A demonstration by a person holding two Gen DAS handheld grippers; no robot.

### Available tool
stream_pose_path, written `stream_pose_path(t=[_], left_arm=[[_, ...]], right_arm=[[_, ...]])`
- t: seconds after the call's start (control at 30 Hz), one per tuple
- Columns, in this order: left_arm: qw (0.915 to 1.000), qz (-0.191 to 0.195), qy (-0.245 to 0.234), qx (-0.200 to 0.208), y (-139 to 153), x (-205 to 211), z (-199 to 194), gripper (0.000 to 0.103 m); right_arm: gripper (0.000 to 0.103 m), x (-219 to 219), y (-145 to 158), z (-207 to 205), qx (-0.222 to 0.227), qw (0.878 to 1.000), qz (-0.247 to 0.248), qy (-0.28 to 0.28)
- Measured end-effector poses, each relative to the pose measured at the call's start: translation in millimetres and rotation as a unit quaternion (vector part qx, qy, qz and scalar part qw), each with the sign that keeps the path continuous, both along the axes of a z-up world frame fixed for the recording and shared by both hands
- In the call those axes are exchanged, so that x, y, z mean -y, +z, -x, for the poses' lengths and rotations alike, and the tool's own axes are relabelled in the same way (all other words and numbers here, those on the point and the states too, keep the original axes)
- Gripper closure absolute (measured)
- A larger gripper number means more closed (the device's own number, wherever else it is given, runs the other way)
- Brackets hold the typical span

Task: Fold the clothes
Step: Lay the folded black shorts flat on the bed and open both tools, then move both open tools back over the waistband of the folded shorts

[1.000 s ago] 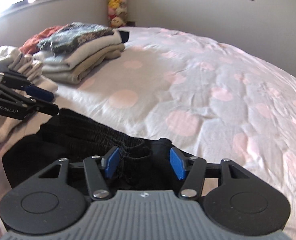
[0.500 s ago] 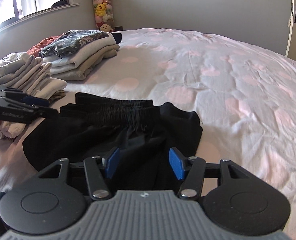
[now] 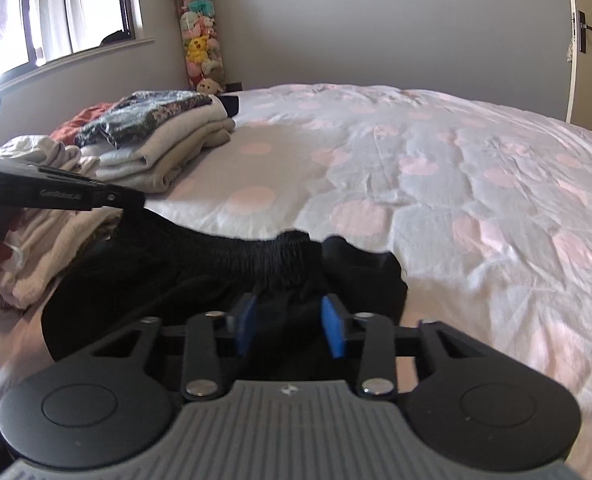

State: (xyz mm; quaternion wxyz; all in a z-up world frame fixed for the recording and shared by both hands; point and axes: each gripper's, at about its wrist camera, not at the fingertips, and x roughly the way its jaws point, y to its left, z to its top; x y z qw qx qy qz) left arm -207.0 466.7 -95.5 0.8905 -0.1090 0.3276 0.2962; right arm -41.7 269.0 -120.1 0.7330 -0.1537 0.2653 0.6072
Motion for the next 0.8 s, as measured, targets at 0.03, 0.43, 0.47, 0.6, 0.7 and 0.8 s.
stream_pose_path(t=[0.03,0.43,0.47,0.6,0.7,0.8], left_arm=[[1.0,-0.001,0.003,-0.006,-3.9,-5.2,-4.5,0.101],[0.9989,0.028,0.029,-0.025,-50.2,-47.8,-15.6,0.101],[0.9987,0.029,0.03,-0.029,-54.2,-49.6,-18.4,0.101],[0.9978,0.029,0.033,-0.049,-69.5,-50.6,-26.3,0.103],[0.9976,0.031,0.049,-0.037,-64.6,-49.6,-20.6,0.103],[0.9969,0.029,0.073,-0.003,-42.1,-42.1,-2.2,0.102]], right_arm=[[0.073,-5.2,0.0,0.4,0.001,1.0,-0.001,0.004],[0.08,-66.5,-31.6,-15.9,-0.002,1.0,0.021,0.004],[0.083,-68.9,-36.0,-18.6,-0.003,1.0,0.024,0.0],[0.083,-70.2,-46.1,-22.7,-0.012,0.999,0.032,-0.002],[0.083,-66.9,-44.3,-21.7,-0.011,0.999,0.03,0.001],[0.079,-56.7,-35.4,-25.0,-0.03,0.999,0.016,-0.005]])
